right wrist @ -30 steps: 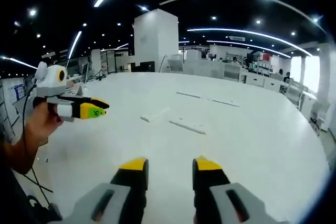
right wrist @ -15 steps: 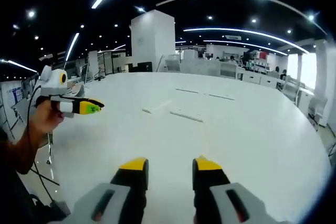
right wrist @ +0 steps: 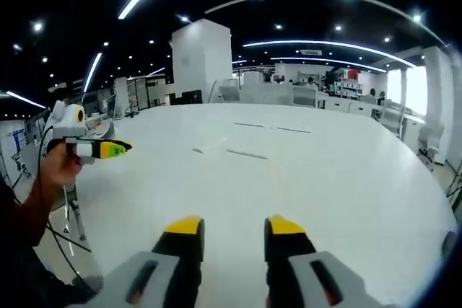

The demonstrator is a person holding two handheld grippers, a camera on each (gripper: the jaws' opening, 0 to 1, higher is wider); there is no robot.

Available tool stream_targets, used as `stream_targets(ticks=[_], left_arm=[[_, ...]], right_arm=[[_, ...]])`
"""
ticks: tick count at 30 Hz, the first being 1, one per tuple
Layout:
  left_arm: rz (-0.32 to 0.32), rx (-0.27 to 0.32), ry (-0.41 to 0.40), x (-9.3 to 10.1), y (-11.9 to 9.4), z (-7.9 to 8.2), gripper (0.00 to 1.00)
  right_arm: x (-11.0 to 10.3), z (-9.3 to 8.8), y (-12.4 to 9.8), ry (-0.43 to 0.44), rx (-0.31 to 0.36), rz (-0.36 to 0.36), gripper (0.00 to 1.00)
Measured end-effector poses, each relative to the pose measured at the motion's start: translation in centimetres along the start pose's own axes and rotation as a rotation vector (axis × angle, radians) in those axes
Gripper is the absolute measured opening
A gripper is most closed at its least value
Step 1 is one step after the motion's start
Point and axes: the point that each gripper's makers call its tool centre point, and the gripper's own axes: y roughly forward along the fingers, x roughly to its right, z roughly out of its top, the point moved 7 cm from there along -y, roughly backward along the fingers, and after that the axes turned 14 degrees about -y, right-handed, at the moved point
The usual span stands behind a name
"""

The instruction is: Locate the socket holder cover, grip the socket holder cover, clip it into the socket holder slot.

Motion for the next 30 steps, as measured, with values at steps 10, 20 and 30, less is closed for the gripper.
stream_targets(ticks=[10, 20, 30], left_arm=[[0.055, 0.028, 0.03, -0.1, -1.7, 0.0, 0.3], [0.068, 0.02, 0.005, -0.2, -2.4, -1.1, 0.3], [0.097, 0.037, 0.009, -0.4, -3.2, -1.1, 0.3]], right_arm=[[-0.2, -0.8, -1.6, 0.028, 0.004, -0.013, 0.36], [-0.3, -1.2, -2.8, 0.046, 0.005, -0.029, 0.36], [0.2, -2.0, -3.3, 0.069, 0.011, -0.049, 0.36]])
